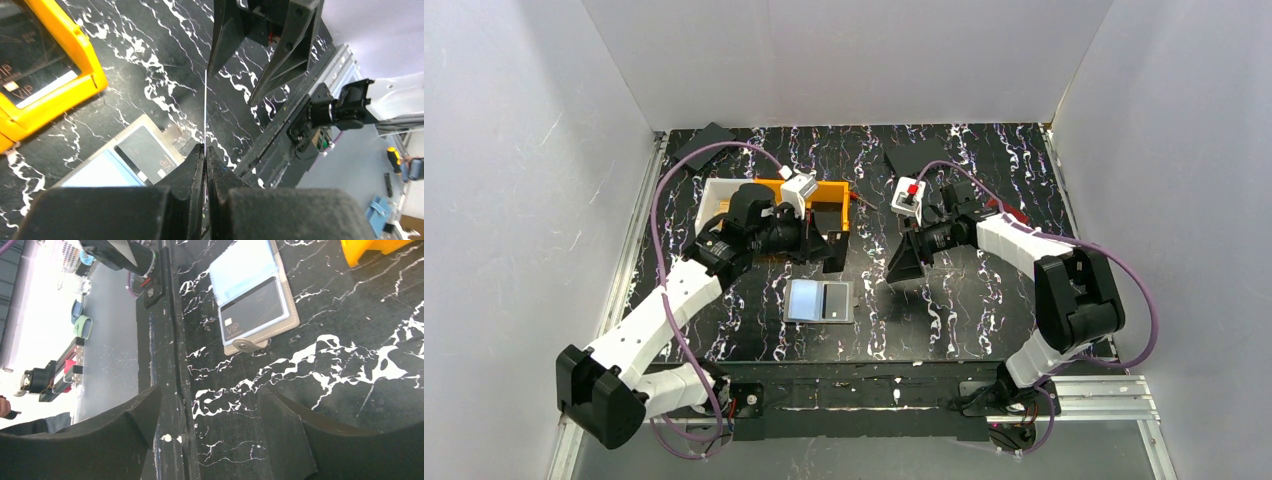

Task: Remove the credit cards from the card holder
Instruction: Place the credit card in the storage box.

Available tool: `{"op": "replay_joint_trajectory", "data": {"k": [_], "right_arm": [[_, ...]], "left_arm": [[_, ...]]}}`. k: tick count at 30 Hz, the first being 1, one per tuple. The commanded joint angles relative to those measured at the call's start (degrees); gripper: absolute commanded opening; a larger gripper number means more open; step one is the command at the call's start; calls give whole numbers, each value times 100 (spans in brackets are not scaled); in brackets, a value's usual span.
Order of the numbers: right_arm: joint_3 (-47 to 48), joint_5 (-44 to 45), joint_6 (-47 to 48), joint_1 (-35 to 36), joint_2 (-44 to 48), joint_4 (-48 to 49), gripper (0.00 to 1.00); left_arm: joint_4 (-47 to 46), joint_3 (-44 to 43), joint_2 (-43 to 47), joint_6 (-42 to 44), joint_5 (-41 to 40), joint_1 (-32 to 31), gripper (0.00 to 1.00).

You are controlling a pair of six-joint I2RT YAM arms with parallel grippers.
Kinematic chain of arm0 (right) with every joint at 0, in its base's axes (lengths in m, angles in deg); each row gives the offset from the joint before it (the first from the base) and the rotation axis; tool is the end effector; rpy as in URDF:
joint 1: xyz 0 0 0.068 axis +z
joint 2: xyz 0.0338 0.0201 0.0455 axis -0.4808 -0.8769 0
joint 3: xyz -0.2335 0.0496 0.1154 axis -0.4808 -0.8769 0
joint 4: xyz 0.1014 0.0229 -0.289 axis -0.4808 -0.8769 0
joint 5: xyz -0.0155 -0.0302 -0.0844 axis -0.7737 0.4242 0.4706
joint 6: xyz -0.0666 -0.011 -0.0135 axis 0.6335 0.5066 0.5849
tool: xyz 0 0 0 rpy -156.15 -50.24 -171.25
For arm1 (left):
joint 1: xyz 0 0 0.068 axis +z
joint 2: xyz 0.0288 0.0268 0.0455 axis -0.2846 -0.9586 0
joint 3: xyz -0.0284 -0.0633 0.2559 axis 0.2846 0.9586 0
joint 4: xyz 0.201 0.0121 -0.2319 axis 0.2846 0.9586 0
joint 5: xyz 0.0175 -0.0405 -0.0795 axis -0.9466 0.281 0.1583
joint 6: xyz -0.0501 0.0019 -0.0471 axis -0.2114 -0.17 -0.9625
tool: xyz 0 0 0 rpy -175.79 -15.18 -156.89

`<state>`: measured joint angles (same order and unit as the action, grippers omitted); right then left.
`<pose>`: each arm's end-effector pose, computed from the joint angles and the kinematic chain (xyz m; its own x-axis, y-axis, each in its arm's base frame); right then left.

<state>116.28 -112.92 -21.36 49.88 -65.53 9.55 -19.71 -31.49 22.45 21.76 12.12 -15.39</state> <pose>0.3137 0.1752 0.1639 -0.6114 -0.3529 -0.7083 -0.7836 0.1447 0.6042 0.2634 -0.1917 0.3095 -0.5885 0.0471 -0.8071 0.6573 0.6092 -0.4437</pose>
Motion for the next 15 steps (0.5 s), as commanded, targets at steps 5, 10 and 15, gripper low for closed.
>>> {"op": "replay_joint_trajectory", "data": {"k": [5,10,15], "right_arm": [[-90,-1143,-5,31,700,328,87],[263,-754,-591,348,827,574,90],[331,-217,-2299,790,813,2073,90]], "left_arm": [[-3446,1841,380,-2439,1073,20,0],[-4439,2379,776,-2976,585,-211,0],[-4848,2678,1179,-3199,181,-474,0]]}}
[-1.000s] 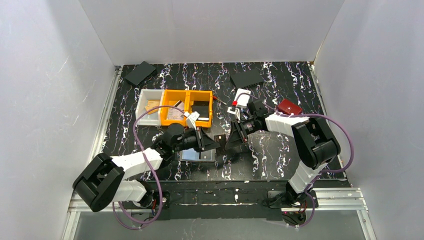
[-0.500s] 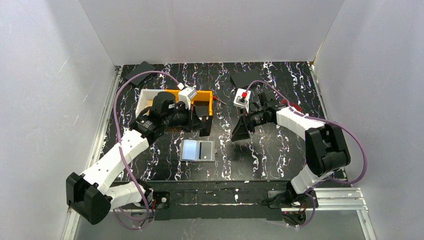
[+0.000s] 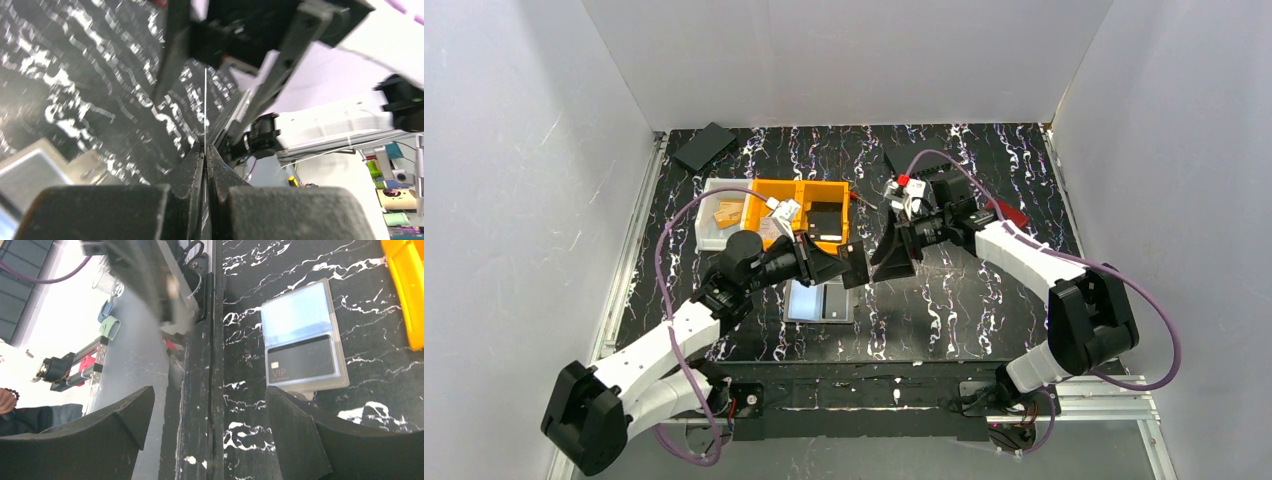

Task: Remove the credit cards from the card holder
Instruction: Place the credit card in the storage box.

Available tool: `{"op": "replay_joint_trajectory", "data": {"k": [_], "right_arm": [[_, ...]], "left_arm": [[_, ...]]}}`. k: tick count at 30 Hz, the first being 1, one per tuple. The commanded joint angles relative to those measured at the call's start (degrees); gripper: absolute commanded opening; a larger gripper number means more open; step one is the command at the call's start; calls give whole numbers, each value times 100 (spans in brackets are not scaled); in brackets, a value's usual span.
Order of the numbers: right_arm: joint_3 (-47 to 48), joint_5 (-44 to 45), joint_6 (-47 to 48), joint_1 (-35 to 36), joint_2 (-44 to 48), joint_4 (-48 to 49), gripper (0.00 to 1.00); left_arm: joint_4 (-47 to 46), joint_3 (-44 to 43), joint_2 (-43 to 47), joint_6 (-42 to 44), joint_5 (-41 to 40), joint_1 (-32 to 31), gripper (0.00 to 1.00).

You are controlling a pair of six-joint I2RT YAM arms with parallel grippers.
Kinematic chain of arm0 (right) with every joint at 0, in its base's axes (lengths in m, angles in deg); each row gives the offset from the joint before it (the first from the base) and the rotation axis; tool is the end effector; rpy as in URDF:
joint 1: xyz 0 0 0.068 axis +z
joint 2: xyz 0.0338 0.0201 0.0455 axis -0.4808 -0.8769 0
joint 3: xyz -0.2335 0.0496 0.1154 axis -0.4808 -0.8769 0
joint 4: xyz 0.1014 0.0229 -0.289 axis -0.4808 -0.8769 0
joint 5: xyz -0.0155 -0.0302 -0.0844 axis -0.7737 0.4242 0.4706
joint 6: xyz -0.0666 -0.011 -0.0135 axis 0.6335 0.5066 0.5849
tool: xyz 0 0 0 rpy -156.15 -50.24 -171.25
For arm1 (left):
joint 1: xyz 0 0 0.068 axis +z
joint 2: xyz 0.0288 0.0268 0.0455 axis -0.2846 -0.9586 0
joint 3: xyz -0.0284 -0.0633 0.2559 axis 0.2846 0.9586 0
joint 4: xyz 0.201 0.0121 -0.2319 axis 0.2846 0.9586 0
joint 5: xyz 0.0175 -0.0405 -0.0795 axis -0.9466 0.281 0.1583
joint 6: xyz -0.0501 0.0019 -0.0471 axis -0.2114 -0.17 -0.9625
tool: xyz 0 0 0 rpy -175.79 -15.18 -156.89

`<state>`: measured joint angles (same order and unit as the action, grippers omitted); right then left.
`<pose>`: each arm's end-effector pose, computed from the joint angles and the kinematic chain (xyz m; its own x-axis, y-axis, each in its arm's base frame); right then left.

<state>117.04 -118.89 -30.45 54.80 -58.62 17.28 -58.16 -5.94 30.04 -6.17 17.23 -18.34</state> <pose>0.2958 0.2031 0.2213 -0.5286 -0.2942 -0.7962 -0.8270 -0.0329 0.5612 0.2260 -0.1915 0.2434 -0.6935 -0.2666 -0.6693 0.5854 0.3330 -0.7392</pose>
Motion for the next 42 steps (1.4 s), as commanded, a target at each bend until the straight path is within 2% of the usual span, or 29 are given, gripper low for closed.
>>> {"op": "replay_joint_trajectory", "data": {"k": [1,5,11,18,22,24,25,27,29,31,33,36,37,39,42], "right_arm": [[270,490,-1670,439,110,1704,90],[466,630,-2393,705,-22,2129,87],[472,430,-3413,861,95,2906,67],[313,346,-3654,944,263,3180,32],[296,283,-3581,998,343,3169,1],[378,307,-3279,1001,380,2923,1],[500,334,-2865,1004,379,2496,1],[1121,582,-1571,1006,292,992,1],[1714,945,-358,1006,102,-375,1],[2287,1484,697,1018,-155,-1480,1],[2789,2113,1310,1023,-458,-2186,1],[3618,3042,1977,1047,-945,-2966,1],[3878,3340,2119,1060,-1090,-3073,1],[4373,3951,2379,1140,-1343,-3193,1],[5176,4945,2845,1389,-1864,-3460,1]], "left_arm": [[-1067,177,481,-432,-373,-246,0],[-1187,384,754,-492,-525,-342,0],[-1289,696,1157,-554,-795,-359,0],[-1411,905,1478,-589,-1068,-357,0],[-1471,962,1490,-611,-1145,-360,0],[-1466,958,1468,-622,-1137,-362,0],[-1465,964,1471,-632,-1133,-355,0],[-1392,975,1541,-628,-1152,-350,19],[-1005,940,1727,-481,-1191,-300,48],[-116,745,2037,-112,-1232,-186,74],[1172,353,2293,461,-1435,-50,95],[3615,-440,2396,1690,-2290,50,98],[4083,-684,2350,2025,-2583,58,98],[4665,-991,2236,2634,-3016,60,98],[5003,-1061,2023,3284,-3328,59,98]]}}
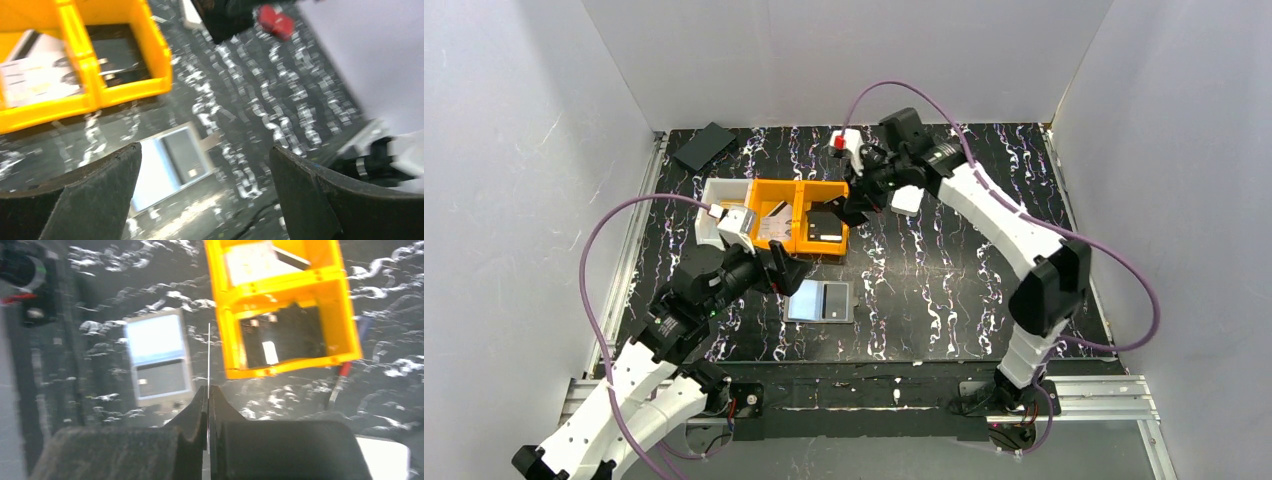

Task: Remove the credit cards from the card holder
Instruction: Place the credit card in the storage box.

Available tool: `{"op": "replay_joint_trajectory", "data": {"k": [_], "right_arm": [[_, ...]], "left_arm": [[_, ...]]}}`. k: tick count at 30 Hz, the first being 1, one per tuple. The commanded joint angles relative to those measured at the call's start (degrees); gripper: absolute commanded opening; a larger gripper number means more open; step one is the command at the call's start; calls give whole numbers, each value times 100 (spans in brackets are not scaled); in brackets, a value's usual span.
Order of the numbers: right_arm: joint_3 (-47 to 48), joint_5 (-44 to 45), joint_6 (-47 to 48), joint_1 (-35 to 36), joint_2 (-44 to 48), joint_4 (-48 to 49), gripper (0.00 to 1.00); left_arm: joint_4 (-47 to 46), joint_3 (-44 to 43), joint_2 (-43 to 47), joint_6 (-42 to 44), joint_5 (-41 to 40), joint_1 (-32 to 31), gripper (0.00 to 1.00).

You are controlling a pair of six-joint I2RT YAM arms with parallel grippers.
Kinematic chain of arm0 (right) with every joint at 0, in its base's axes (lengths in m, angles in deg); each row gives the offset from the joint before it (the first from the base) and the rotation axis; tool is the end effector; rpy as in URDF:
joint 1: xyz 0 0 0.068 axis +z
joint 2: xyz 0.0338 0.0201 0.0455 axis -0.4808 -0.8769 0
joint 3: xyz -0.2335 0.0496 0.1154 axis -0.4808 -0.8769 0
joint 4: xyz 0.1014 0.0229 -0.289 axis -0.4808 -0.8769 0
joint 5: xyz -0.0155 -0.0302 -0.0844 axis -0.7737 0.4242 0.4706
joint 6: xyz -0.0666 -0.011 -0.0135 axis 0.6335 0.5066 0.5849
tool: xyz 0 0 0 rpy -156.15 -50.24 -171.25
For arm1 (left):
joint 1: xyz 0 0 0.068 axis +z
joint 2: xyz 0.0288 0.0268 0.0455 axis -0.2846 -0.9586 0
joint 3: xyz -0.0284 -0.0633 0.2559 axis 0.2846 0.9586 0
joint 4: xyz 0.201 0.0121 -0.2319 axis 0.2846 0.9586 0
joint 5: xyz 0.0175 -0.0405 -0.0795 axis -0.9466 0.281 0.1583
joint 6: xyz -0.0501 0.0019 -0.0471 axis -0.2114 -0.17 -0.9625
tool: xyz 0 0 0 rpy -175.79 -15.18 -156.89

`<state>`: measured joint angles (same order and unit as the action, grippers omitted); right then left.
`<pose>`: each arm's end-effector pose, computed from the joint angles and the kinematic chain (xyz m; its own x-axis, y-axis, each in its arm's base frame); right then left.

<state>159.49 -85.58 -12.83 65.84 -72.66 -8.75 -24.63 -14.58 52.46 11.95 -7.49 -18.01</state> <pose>0.3351 0.2956 0.3518 -0.1378 -0.4968 -0.8569 -0.9827 0.1765 0.0557 0.1841 -0.1330 0.3292 -0.3882 -0.2857 -0.8762 0.5216 0.7156 -0.4645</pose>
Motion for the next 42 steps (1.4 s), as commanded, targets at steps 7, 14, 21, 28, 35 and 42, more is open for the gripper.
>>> {"op": "replay_joint_trajectory", "data": {"k": [7,14,21,28,35,42], "right_arm": [[2946,2917,1662,741,-2017,-1470,1],[3828,3306,1907,1014,-3139,-1541,1],[4057,3536,2004,1141,-3715,-1579,1],[3925,3478,2063,1171,-3908,-1690,1],[3846,3443,2181,1307,-4089,-1805,1],[3883,3485,2268,1317,-4277,-1857,1]], "left_arm": [[1565,-25,-289,2063,-1096,27,98],[1734,-61,187,2068,-1871,36,98],[1741,50,1010,2036,-2659,31,98],[1724,73,1311,2046,-2823,35,98],[1752,75,1447,2015,-2928,36,98],[1735,105,1571,2010,-3002,36,98]]}}
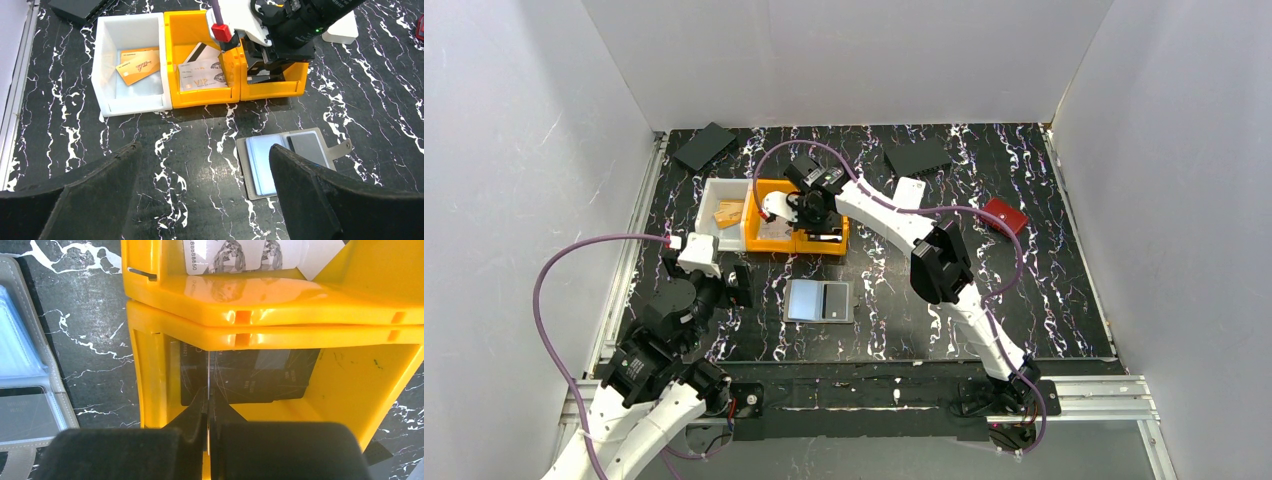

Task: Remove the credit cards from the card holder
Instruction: Place the credit card in the storage box.

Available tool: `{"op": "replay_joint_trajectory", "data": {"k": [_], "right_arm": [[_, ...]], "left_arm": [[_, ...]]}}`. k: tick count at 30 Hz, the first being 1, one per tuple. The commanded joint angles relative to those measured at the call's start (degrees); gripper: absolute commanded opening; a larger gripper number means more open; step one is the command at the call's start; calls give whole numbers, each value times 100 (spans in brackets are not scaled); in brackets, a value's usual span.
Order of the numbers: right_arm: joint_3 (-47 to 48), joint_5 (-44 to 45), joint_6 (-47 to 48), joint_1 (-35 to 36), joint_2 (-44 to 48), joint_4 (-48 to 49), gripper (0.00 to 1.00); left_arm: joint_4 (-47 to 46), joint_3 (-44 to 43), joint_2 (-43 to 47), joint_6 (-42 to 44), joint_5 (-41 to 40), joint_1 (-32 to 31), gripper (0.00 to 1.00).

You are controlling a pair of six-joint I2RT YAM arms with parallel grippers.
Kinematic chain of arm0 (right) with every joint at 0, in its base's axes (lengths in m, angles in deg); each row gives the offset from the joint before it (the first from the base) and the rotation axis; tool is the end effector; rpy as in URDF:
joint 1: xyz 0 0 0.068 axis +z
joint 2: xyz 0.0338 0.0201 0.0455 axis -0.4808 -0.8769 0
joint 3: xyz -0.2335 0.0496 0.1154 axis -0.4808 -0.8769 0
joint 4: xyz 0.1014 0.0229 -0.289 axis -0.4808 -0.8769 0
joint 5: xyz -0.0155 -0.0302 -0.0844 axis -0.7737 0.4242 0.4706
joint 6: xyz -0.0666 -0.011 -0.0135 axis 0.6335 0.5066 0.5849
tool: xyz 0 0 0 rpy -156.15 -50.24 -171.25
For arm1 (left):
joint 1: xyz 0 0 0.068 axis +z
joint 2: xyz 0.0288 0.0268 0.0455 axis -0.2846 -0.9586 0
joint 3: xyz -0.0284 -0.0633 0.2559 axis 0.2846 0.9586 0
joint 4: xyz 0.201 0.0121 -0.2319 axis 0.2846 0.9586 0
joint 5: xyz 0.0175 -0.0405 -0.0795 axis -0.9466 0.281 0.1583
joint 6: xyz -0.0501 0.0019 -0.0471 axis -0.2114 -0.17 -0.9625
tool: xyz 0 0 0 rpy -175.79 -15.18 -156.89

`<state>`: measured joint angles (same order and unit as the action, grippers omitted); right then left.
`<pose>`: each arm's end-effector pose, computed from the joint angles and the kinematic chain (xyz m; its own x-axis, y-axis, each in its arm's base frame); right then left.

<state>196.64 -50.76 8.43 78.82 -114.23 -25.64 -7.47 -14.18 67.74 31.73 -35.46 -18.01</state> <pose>0.3692 0.4448 0.1999 0.1423 -0.9190 -0.3677 -0.9502 -0.0227 -0.3109 0.1435 -0.0728 0.3355 -0.1653 -0.0314 -0.9857 0.1923 0.9793 -0.0635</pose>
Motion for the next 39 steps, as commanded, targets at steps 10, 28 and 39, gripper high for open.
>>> {"op": "replay_joint_trajectory", "data": {"k": [10,28,39], "right_arm": [[148,-18,167,28,-265,-151,8],[174,747,30,19,-240,215,41],[203,1124,27,8,-67,411,51]], "left_arm": [[19,60,52,19,-231,33,98],[14,68,70,12,-188,35,98],[6,68,61,5,-153,36,98]]}}
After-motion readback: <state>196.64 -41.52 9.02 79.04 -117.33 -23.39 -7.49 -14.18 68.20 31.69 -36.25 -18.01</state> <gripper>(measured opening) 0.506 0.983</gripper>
